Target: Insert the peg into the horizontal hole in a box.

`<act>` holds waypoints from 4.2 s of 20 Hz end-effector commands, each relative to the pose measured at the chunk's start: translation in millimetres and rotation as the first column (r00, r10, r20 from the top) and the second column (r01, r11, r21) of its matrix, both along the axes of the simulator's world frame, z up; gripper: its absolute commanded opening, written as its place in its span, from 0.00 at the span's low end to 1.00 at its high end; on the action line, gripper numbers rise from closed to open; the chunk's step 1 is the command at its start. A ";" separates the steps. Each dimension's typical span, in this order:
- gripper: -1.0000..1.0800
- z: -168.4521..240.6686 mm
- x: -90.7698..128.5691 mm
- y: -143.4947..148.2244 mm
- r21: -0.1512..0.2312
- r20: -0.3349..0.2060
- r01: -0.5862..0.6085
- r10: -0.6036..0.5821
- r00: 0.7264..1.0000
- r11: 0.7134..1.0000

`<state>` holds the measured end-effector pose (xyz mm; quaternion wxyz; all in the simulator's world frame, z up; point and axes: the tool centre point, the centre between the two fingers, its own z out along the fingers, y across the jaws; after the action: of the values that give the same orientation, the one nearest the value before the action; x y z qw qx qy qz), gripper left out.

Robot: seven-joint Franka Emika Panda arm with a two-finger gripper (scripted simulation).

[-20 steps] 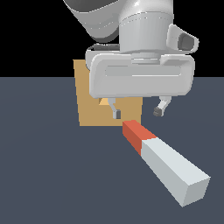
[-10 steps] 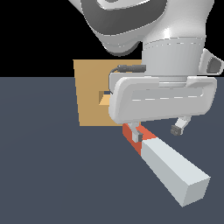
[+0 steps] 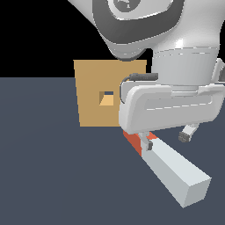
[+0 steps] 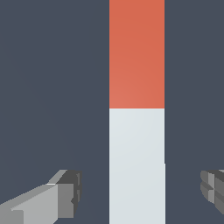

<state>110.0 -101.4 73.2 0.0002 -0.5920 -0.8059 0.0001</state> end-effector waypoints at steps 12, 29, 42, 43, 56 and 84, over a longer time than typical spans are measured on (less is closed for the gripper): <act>0.96 -25.5 0.3 0.3 0.000 0.001 -0.002 0.002 1.000 1.000; 0.00 -50.0 1.2 0.2 0.000 0.001 -0.002 0.002 1.000 1.000; 0.00 -46.7 -5.3 0.7 0.000 0.000 0.011 -0.011 1.000 1.000; 0.00 -45.6 -7.0 0.8 0.000 0.000 0.015 -0.015 1.000 1.000; 0.00 -16.9 -51.3 6.9 0.000 0.000 0.112 -0.112 0.994 0.994; 0.00 42.9 -134.7 33.9 0.000 0.000 0.305 -0.305 0.952 0.952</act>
<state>-26.1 -67.4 113.4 0.0021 -0.7089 -0.7053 0.0016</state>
